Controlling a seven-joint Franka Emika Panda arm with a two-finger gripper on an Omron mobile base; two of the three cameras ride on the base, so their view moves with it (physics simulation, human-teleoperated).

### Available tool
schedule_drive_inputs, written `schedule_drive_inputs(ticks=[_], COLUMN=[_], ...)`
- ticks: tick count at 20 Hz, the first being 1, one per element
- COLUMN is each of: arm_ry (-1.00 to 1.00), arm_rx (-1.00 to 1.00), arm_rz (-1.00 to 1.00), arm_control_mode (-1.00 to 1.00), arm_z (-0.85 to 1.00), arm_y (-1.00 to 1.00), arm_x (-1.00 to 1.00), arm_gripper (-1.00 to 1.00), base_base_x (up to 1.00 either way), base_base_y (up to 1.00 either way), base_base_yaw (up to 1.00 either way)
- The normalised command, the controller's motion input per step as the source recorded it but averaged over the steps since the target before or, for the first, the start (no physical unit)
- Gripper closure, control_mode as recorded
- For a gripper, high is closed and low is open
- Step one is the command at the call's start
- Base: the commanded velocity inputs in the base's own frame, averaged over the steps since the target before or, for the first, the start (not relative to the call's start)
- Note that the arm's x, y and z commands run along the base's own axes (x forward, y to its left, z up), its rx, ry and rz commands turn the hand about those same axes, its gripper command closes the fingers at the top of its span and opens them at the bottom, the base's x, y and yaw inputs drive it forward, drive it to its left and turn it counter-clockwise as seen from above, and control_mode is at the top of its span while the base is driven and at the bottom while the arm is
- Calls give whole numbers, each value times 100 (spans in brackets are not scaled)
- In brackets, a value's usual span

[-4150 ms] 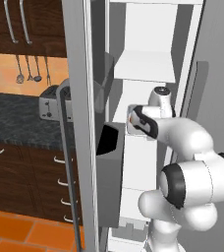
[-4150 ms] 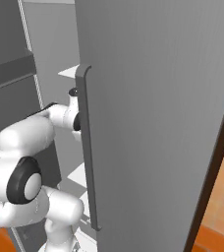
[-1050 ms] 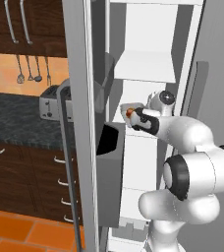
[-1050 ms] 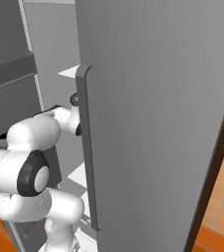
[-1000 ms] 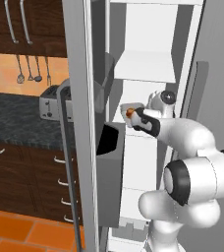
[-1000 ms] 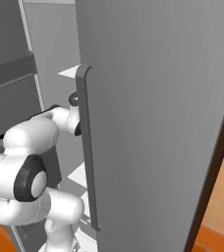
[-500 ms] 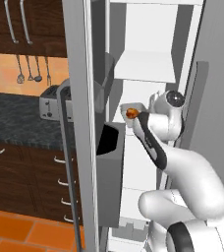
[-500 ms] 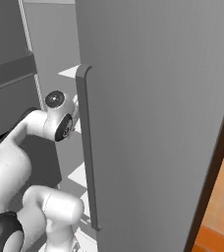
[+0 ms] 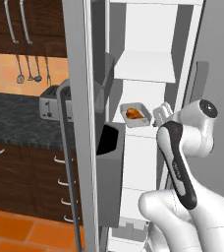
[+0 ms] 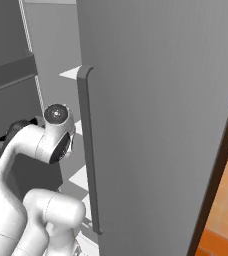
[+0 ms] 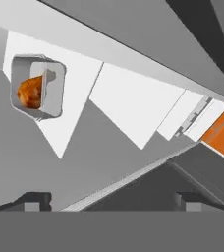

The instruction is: Take the meat container that has the chicken drumstick and place it on the second highest rack of the freezer. Then take the vegetable container that has the sweet potato and bell pepper and place it on the highest rack of the freezer.

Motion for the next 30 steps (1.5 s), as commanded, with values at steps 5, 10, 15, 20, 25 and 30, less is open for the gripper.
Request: schedule_drive_inputs(ticks=[5,10,15,20,25,30], arm_ry=[21,27,18,5,-4,-5], arm_rx=[-25,-5,-19,-19,-8,-23], arm_rz=[28,4,17,49,77,60], arm_control_mode=[-100,-100,-100,-100,-100,-100], arm_z=[44,63,43,8,0,0], arm_y=[15,-8,-15,-6,0,0], arm_x=[-100,-98,-74,-33,-6,-68], arm_gripper=[-100,-100,-100,-100,-100,-100], base_base_x=[0,0,0,0,0,0], base_base_y=[0,0,0,0,0,0], base_base_yaw=[0,0,0,0,0,0])
